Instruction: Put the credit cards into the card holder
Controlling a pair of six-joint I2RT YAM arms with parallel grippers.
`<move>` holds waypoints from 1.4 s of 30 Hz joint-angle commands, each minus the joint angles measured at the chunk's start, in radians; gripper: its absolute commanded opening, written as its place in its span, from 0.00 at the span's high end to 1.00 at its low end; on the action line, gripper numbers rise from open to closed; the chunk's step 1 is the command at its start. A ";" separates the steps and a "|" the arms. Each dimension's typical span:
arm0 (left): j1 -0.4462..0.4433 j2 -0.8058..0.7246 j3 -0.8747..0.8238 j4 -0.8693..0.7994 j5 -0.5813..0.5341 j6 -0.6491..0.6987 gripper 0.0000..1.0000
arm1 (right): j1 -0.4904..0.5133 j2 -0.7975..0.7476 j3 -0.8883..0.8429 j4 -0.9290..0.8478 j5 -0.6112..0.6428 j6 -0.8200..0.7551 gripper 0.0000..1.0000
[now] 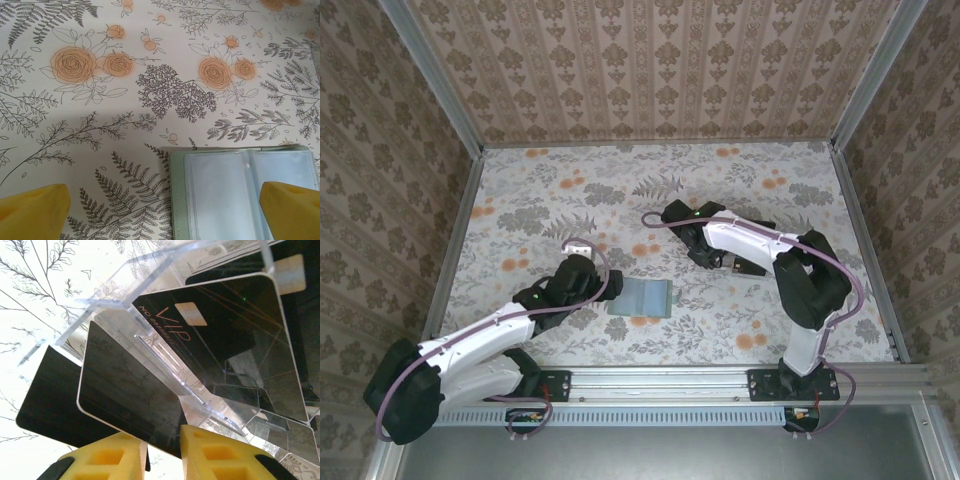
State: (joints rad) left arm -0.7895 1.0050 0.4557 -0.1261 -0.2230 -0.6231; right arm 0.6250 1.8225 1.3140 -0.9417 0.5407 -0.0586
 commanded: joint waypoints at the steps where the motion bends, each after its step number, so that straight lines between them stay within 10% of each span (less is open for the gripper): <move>1: 0.009 0.001 -0.003 0.015 0.012 0.002 0.00 | -0.003 0.025 0.021 0.000 0.053 -0.023 0.76; 35: 0.009 0.051 0.049 0.006 0.046 0.010 0.00 | 0.136 -0.089 0.168 -0.105 0.238 -0.088 1.00; 42: 0.009 0.048 0.056 -0.059 -0.027 -0.024 0.00 | 0.204 -0.187 0.240 -0.082 -0.111 0.170 1.00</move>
State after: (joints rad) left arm -0.7895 1.0538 0.4866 -0.1329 -0.1978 -0.6258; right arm 0.8074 1.7115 1.5478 -1.0153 0.6350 -0.0383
